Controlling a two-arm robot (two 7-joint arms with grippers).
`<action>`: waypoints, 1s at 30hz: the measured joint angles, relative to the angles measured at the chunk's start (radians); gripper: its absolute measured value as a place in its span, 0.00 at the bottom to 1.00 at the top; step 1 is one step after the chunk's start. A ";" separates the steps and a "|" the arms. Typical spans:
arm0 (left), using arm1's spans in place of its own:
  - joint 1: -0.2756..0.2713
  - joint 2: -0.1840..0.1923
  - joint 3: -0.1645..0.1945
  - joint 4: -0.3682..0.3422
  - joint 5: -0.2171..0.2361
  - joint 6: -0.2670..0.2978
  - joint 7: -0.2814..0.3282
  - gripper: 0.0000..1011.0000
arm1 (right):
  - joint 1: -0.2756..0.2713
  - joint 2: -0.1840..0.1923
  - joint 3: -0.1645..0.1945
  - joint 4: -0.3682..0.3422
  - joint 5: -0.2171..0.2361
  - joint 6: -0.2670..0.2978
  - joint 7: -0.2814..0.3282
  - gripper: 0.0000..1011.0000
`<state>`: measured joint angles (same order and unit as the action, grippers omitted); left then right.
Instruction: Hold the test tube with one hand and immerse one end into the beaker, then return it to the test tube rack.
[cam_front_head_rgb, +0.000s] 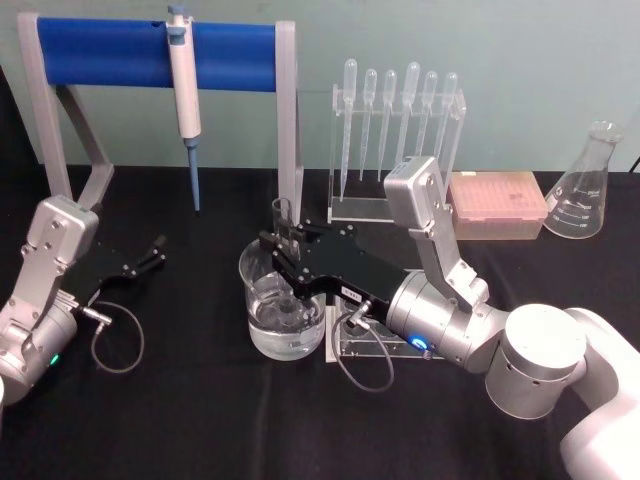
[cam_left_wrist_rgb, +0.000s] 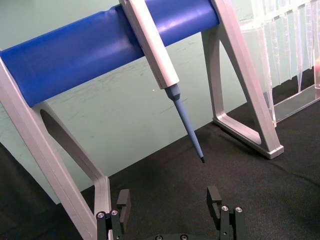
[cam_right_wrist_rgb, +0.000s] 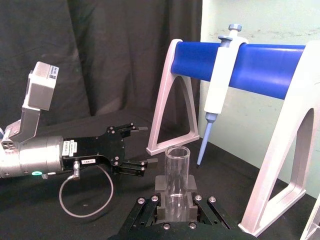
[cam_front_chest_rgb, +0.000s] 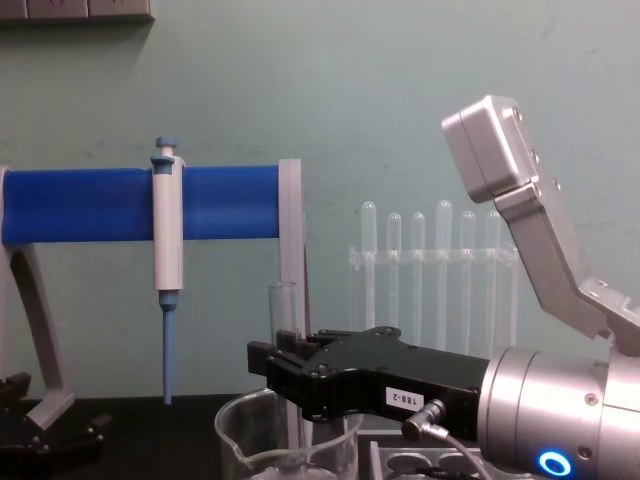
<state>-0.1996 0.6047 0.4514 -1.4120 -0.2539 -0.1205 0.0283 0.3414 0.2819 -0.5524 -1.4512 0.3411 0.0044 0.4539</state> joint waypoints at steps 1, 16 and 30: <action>0.000 0.000 0.000 0.000 0.000 0.000 0.000 0.99 | 0.000 0.000 0.000 0.000 0.000 0.000 0.000 0.22; 0.000 0.000 0.000 0.000 0.000 0.000 0.000 0.99 | 0.000 0.000 0.000 0.000 0.000 0.000 0.000 0.22; 0.000 0.000 0.000 0.000 0.000 0.000 0.000 0.99 | 0.000 0.000 0.000 0.000 0.000 0.000 0.000 0.22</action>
<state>-0.1995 0.6047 0.4514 -1.4120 -0.2539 -0.1205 0.0282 0.3414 0.2819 -0.5523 -1.4512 0.3411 0.0044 0.4539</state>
